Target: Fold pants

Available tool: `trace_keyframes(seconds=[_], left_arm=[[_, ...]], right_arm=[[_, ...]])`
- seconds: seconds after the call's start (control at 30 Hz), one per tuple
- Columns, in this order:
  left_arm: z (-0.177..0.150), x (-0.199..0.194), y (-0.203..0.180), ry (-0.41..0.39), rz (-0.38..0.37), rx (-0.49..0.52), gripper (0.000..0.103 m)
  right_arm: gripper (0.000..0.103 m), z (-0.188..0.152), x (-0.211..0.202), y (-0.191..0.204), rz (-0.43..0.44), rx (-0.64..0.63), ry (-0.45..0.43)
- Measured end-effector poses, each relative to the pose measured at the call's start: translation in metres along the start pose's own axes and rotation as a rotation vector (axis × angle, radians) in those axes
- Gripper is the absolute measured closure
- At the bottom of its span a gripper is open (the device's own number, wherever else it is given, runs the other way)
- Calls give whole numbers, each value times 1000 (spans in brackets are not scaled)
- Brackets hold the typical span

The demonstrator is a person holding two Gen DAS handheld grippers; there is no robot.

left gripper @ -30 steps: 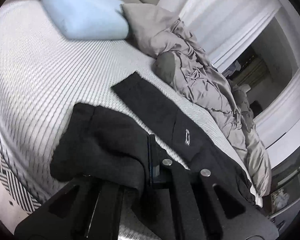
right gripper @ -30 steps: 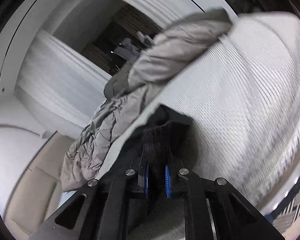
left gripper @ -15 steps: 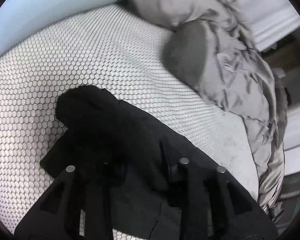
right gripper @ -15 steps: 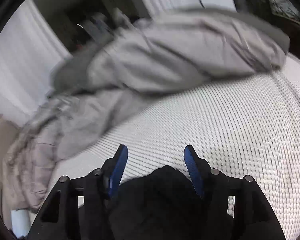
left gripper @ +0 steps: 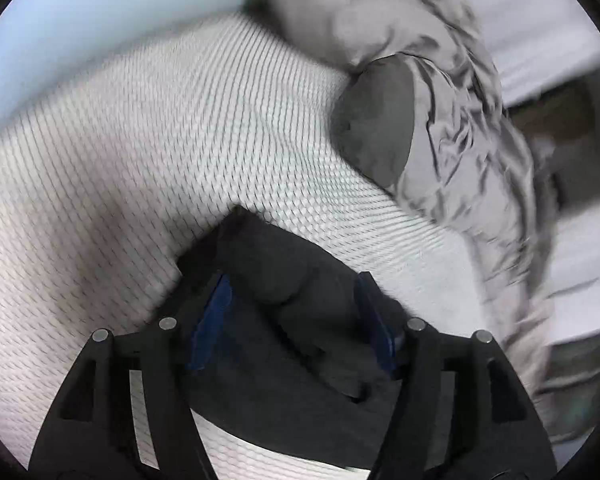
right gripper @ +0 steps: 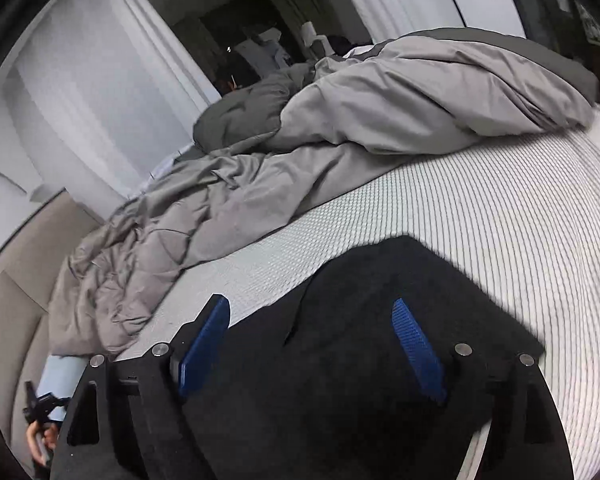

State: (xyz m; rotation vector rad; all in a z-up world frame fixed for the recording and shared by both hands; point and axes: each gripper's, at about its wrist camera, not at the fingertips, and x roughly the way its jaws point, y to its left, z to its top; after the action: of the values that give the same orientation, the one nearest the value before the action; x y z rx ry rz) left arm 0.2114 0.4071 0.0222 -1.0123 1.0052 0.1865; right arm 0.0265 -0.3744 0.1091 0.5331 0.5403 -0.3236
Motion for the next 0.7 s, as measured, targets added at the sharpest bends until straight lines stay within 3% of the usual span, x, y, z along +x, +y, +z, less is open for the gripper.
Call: trace_keyframes(seconds=[0.07, 0.2, 0.23, 0.33, 0.37, 0.5, 0.63, 0.7], left_arm=[[-7, -8, 13, 20, -35, -75, 43], [-39, -32, 0, -67, 55, 107, 43], [-45, -49, -1, -125, 65, 149, 43], [-49, -95, 9, -296, 155, 146, 38], [-51, -106, 14, -321, 172, 129, 38], [-79, -111, 17, -293, 95, 191, 38], [-118, -61, 5, -169, 29, 273, 40], [-127, -23, 0, -126, 23, 245, 53]], right_arm=[[16, -18, -17, 2, 35, 8, 5], [14, -50, -46, 3, 32, -14, -17], [14, -52, -46, 3, 32, -12, -20], [14, -58, -45, -3, 68, 19, -7], [14, -61, -42, -6, 70, 31, 4], [14, -59, -31, -9, 59, 30, 31], [14, -53, -27, -11, 70, 45, 21], [14, -52, -26, -11, 75, 51, 23]])
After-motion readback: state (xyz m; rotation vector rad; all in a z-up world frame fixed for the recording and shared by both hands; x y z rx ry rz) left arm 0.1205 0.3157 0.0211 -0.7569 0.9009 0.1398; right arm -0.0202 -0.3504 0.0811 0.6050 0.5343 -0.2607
